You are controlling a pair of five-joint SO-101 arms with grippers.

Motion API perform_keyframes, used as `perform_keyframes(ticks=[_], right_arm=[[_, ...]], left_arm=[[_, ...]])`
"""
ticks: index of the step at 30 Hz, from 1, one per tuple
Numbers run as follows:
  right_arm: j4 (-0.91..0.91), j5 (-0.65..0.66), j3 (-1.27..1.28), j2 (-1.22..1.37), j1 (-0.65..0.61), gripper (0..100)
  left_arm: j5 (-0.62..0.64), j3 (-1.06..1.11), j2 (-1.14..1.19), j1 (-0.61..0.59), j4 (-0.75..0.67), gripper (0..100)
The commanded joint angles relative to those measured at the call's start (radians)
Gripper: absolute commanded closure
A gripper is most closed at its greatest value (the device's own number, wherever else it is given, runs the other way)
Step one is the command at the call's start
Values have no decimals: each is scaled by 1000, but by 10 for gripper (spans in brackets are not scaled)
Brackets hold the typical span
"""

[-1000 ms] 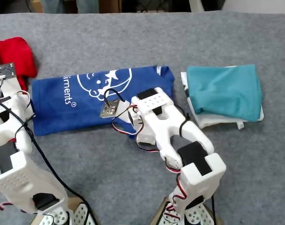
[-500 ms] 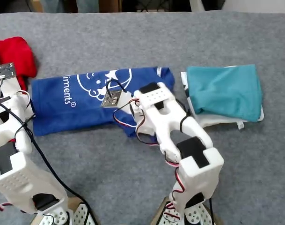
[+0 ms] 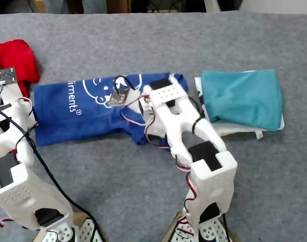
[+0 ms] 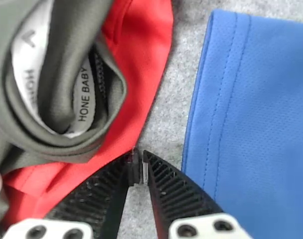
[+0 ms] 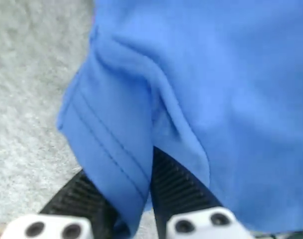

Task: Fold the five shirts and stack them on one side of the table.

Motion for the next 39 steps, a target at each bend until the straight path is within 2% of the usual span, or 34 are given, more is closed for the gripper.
perform_keyframes(ticks=[1,6,14,24,26,30,32,39], right_arm=[[17,0,-134,8,6,984],[25,2,-289,101,11,984],[167,86,-634,251,17,984],[195,121,-1015,527,15,982],[196,121,-1078,561,15,949],[215,121,-1162,590,12,768],[213,121,-1196,593,12,714],[204,89,-1346,595,26,753]], left_arm=[[5,-30,-6,-8,5,954],[5,-30,-6,-8,3,954],[5,-30,-6,-8,2,954],[5,-30,-6,-8,2,954],[5,-30,-6,-8,2,954],[5,-30,-6,-8,2,954],[5,-30,-6,-8,2,954],[5,-30,-6,-8,2,954]])
